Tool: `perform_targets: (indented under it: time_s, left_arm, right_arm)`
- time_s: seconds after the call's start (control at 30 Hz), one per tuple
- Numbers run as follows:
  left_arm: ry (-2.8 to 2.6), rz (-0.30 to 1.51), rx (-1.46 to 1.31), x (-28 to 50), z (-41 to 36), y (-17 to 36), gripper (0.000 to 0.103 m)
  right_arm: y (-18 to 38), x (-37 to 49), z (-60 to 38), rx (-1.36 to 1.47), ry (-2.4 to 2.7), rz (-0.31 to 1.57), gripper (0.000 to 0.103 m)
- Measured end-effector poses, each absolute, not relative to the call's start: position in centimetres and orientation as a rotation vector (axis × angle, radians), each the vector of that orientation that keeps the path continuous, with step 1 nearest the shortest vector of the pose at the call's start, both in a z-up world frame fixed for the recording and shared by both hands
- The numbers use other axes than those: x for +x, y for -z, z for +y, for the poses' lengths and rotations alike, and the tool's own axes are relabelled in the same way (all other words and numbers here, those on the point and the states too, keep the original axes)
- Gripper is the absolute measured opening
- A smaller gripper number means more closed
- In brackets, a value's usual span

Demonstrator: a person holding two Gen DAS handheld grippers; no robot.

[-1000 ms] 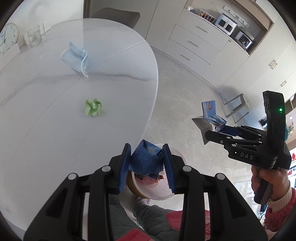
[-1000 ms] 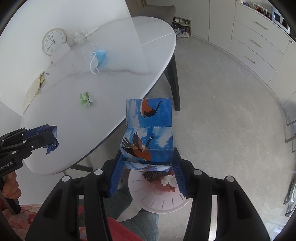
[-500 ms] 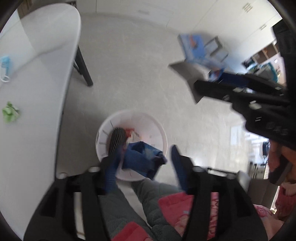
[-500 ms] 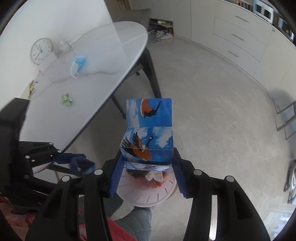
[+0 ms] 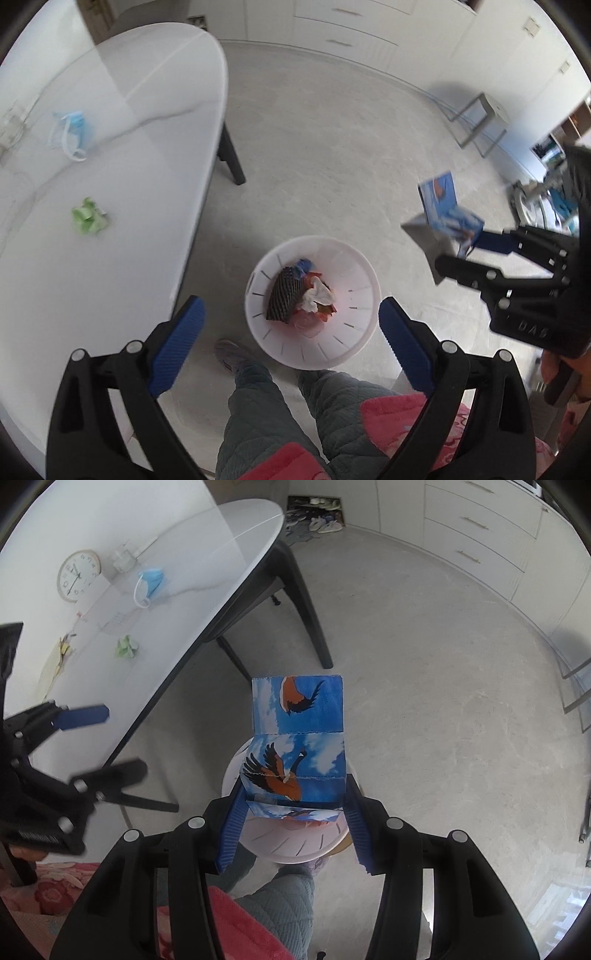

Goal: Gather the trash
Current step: 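Move both tools back over the table toward the green wrapper and mask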

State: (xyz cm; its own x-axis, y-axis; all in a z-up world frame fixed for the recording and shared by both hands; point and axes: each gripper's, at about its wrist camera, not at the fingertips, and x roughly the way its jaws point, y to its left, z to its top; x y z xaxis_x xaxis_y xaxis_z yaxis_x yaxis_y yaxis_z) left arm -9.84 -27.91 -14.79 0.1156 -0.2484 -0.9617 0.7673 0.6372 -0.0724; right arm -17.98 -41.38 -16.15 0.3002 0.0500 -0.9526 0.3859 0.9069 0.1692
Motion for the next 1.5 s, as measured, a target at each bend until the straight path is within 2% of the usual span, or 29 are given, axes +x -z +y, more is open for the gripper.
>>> perform_targets:
  time_s: [0.2, 0.23, 0.27, 0.33, 0.93, 1.4, 1.5]
  left_arm:
    - [0.698, 1.243, 0.447, -8.3, -24.8, 14.3, 0.091]
    - [0.68, 1.245, 0.43, -7.9, -24.2, 14.2, 0.091]
    - [0.67, 1.246, 0.424, -7.9, -24.1, 14.2, 0.091]
    - [0.647, 1.248, 0.411, -7.6, -23.3, 14.1, 0.091]
    - [0.446, 1.211, 0.293, -3.4, -18.9, 13.9, 0.091]
    - [0.299, 1.192, 0.221, 5.7, -19.7, 17.9, 0.091]
    - [0.293, 1.2, 0.237, 6.9, -20.5, 19.0, 0.086]
  right_arm:
    - [18.6, -16.8, -39.1, 0.403, 0.15, 1.323, 0.052]
    - [19.3, -16.5, -38.6, 0.414, 0.13, 1.344, 0.068]
    - [19.6, -16.4, -38.2, 0.412, 0.131, 1.351, 0.089]
    - [19.7, -16.1, -37.9, 0.4, 0.149, 1.35, 0.098]
    - [16.1, -13.7, -39.2, 0.385, 0.175, 1.255, 0.1]
    - [15.2, -9.0, -38.6, 0.394, 0.138, 1.214, 0.1]
    - [15.0, -7.2, -38.1, 0.378, 0.134, 1.209, 0.1]
